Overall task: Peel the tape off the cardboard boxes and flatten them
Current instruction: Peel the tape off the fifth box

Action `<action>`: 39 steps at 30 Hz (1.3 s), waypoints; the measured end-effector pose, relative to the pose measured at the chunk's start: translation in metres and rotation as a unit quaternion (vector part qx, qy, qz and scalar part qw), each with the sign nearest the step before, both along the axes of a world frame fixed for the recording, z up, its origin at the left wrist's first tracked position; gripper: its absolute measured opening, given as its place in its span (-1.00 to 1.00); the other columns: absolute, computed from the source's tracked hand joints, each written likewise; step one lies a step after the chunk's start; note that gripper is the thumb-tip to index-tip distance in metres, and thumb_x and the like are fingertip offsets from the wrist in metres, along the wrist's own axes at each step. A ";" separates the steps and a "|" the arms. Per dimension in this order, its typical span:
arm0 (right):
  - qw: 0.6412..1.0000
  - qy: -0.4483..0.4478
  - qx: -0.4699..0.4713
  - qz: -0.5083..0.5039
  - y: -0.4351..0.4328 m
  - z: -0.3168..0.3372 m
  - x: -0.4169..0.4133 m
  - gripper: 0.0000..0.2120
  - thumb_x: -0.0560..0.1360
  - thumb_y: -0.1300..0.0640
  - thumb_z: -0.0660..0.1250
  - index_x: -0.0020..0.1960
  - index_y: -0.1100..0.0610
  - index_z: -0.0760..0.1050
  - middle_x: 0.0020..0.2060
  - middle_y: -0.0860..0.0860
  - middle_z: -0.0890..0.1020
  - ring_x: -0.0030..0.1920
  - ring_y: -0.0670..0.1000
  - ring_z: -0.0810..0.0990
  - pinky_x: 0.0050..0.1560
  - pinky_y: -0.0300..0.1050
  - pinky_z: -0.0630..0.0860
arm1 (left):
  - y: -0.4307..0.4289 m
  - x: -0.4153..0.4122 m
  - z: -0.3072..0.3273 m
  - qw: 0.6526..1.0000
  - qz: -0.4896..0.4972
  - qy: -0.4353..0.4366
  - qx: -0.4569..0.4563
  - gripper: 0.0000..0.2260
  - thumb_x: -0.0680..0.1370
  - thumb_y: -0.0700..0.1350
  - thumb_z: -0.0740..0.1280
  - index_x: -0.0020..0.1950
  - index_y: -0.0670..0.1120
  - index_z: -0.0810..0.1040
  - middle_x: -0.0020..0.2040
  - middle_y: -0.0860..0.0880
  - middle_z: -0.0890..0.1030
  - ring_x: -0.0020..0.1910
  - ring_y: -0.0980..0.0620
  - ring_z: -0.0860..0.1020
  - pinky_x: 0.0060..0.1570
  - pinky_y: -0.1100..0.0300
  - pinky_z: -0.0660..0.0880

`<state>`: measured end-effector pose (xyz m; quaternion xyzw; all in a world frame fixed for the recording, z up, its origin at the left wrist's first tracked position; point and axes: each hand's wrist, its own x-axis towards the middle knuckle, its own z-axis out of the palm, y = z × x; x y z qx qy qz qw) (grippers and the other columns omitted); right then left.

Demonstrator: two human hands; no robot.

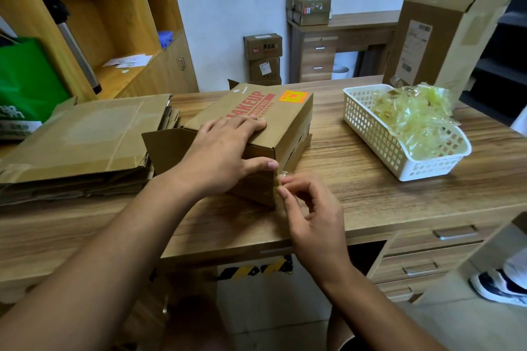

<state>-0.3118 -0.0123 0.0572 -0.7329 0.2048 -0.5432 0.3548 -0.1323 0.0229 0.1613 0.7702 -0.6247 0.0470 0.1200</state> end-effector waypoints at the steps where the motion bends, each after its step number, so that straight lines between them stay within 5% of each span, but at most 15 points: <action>1: 1.000 -0.007 0.006 0.001 0.001 -0.001 -0.001 -0.94 0.56 0.30 0.38 -0.03 0.16 0.56 -0.01 -0.06 0.65 0.08 -0.08 0.65 0.01 -0.21 0.61 | -0.001 -0.001 0.000 1.000 -0.001 -0.003 -0.001 -0.21 0.37 0.48 0.19 0.55 0.19 0.23 0.53 0.13 0.30 0.49 0.06 0.21 0.44 0.04 0.07; 5: 0.999 -0.028 0.021 -0.001 0.006 -0.003 -0.001 -0.94 0.56 0.28 0.37 -0.04 0.15 0.55 -0.02 -0.06 0.65 0.08 -0.08 0.66 0.07 -0.13 0.61 | -0.001 -0.004 0.001 1.000 -0.010 -0.008 -0.005 -0.14 0.29 0.55 0.05 0.52 0.18 0.26 0.49 0.13 0.34 0.46 0.05 0.25 0.41 0.03 0.10; 11: 1.000 -0.022 -0.017 -0.014 0.012 -0.003 0.002 -0.94 0.54 0.31 0.39 -0.04 0.18 0.56 -0.04 -0.05 0.65 0.07 -0.14 0.64 0.06 -0.27 0.56 | -0.001 -0.004 0.002 1.000 -0.012 -0.005 0.003 -0.10 0.25 0.57 -0.01 0.52 0.19 0.25 0.48 0.14 0.33 0.44 0.07 0.25 0.40 0.03 0.11; 16: 0.995 0.044 -0.083 0.021 0.027 -0.004 0.008 -0.94 0.55 0.32 0.40 -0.01 0.21 0.56 -0.04 -0.01 0.63 0.03 -0.11 0.62 0.02 -0.19 0.57 | -0.003 -0.006 0.001 1.000 -0.015 -0.003 0.003 -0.19 0.32 0.55 0.10 0.49 0.19 0.28 0.46 0.12 0.35 0.44 0.04 0.25 0.40 0.00 0.13; 21: 0.999 0.027 0.003 0.039 0.027 0.001 0.006 -0.85 0.58 0.26 0.37 0.10 0.08 0.49 -0.03 -0.08 0.61 0.01 -0.11 0.62 -0.03 -0.26 0.56 | -0.005 -0.007 0.006 1.000 -0.014 0.016 0.013 -0.15 0.29 0.54 0.13 0.50 0.17 0.30 0.48 0.10 0.36 0.47 0.04 0.27 0.44 -0.03 0.16; 25: 1.000 0.006 0.003 0.029 0.025 0.003 0.003 -0.73 0.57 0.29 0.37 0.20 0.05 0.44 0.06 -0.01 0.55 0.01 0.00 0.62 -0.01 -0.17 0.57 | -0.001 0.006 0.017 0.997 -0.050 0.058 0.021 -0.35 0.46 0.32 0.35 0.50 0.13 0.33 0.51 0.06 0.37 0.48 0.04 0.28 0.44 0.06 0.17; 29: 0.999 0.017 0.015 0.035 0.016 0.005 -0.001 -0.70 0.57 0.31 0.34 0.27 0.12 0.51 0.22 0.01 0.43 0.03 0.00 0.61 0.09 -0.28 0.53 | 0.006 0.024 0.025 0.990 -0.101 0.068 0.069 -0.45 0.59 0.14 0.31 0.57 0.21 0.24 0.58 0.18 0.22 0.53 0.25 0.10 0.54 0.11 -0.01; 32: 0.998 0.052 0.024 0.037 0.014 0.005 -0.003 -0.73 0.60 0.29 0.29 0.26 0.12 0.58 0.22 -0.03 0.49 0.18 -0.05 0.57 0.16 -0.32 0.49 | 0.010 0.028 0.020 0.990 -0.090 0.080 0.074 -0.48 0.61 0.16 0.27 0.54 0.35 0.18 0.59 0.27 0.11 0.39 0.42 -0.03 0.40 0.26 -0.16; 39: 0.996 0.081 0.027 0.039 0.010 0.004 -0.005 -0.68 0.58 0.19 0.27 0.30 0.10 0.59 0.23 -0.06 0.57 0.31 -0.16 0.51 0.20 -0.44 0.39 | 0.010 0.015 0.009 0.999 -0.019 0.016 -0.025 -0.48 0.51 0.37 0.25 0.47 0.45 0.26 0.51 0.33 0.28 0.51 0.17 0.26 0.31 0.06 0.33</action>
